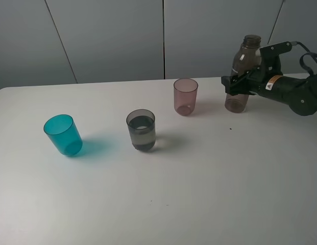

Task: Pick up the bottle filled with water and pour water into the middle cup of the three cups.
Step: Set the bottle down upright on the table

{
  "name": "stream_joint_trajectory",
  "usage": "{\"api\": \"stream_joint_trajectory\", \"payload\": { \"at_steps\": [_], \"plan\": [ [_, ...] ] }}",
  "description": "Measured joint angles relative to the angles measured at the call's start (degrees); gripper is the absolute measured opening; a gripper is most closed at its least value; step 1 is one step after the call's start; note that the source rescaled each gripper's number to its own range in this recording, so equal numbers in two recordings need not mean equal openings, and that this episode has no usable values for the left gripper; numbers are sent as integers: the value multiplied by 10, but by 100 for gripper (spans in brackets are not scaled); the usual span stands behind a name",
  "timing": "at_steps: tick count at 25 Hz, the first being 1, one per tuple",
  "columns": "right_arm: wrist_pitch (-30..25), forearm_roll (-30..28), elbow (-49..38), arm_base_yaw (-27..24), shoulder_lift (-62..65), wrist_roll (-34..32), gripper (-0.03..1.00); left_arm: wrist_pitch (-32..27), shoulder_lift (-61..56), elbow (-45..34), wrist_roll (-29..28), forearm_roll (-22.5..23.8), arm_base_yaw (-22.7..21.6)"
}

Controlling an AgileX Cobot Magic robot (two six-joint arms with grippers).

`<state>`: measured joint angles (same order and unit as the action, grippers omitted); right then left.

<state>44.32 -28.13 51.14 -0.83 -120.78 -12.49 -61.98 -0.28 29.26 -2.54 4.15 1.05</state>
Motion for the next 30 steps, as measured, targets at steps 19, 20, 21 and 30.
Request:
{"api": "stream_joint_trajectory", "payload": {
  "at_steps": [19,20,21,30],
  "plan": [
    [-83,8,-119,0,88,3,35,0,0,0,0,0,0],
    [-85,10,-126,0,95,3,38,0,0,0,0,0,0],
    [-91,14,-136,0,102,3,44,0,0,0,0,0,0],
    [-232,56,-213,0,276,-19,99,0,0,0,-1,0,0]
  ]
}}
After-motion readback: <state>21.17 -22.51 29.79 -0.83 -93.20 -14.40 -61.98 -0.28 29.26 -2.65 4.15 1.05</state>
